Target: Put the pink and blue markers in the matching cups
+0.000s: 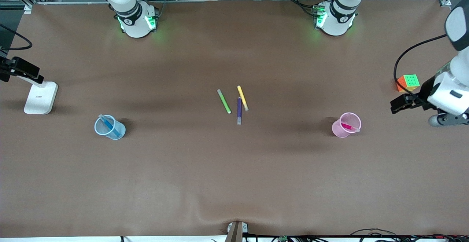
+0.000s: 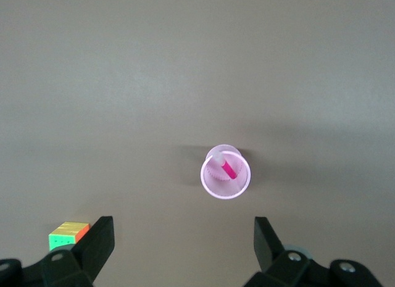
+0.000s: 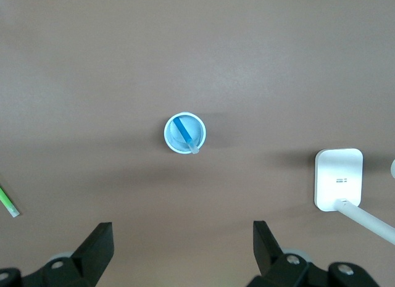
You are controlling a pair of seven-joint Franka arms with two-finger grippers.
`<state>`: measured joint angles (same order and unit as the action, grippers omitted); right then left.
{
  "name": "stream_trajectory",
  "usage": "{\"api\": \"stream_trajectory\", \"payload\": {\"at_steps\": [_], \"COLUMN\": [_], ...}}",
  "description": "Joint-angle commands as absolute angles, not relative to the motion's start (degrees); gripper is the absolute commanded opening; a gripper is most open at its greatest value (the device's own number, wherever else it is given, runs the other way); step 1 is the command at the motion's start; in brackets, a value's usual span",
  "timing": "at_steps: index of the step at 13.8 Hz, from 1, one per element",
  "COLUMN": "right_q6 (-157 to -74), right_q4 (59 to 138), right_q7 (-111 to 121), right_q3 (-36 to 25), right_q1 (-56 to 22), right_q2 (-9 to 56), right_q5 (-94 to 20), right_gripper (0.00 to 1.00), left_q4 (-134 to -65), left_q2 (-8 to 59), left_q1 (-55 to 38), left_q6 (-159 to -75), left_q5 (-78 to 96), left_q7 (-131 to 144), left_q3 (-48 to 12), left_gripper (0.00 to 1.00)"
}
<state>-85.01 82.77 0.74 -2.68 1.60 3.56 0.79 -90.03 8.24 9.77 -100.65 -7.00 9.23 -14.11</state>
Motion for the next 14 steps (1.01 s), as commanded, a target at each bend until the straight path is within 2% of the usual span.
{"api": "stream_trajectory", "payload": {"at_steps": [1,5,9,12,14], "right_q6": [-85.1,-85.2,-85.1,-84.8,-84.8], "right_q4": [84.3,84.3,84.3,84.3,84.3], "right_q7": [-0.1,-0.1,-0.1,-0.1,-0.1], "right_q3": [-2.5,-0.8,0.3,0.3,0.3], "right_q1": [1.8,3.2,4.3,3.9,3.9], "right_q2": [1.9,1.9,1.9,1.8,1.8], "right_q5": [-0.2,-0.2,-0.2,-0.2,-0.2], "right_gripper": [1.00,1.00,1.00,1.00,1.00], "left_q4": [-90.5,-89.5,-83.9,-85.9,-89.4], "left_q2": [5.4,3.0,2.8,-2.4,-4.9], "left_q1": [9.9,10.3,10.1,9.2,3.5], "left_q6": [-96.9,-92.6,-85.6,-85.0,-85.1], "left_q5": [-5.5,-4.0,-4.2,-3.8,-3.4], "left_q7": [8.2,8.1,8.0,4.9,4.9], "left_q3": [-15.0,-16.0,-16.2,-15.4,-10.1], "left_gripper": [1.00,1.00,1.00,1.00,1.00]}}
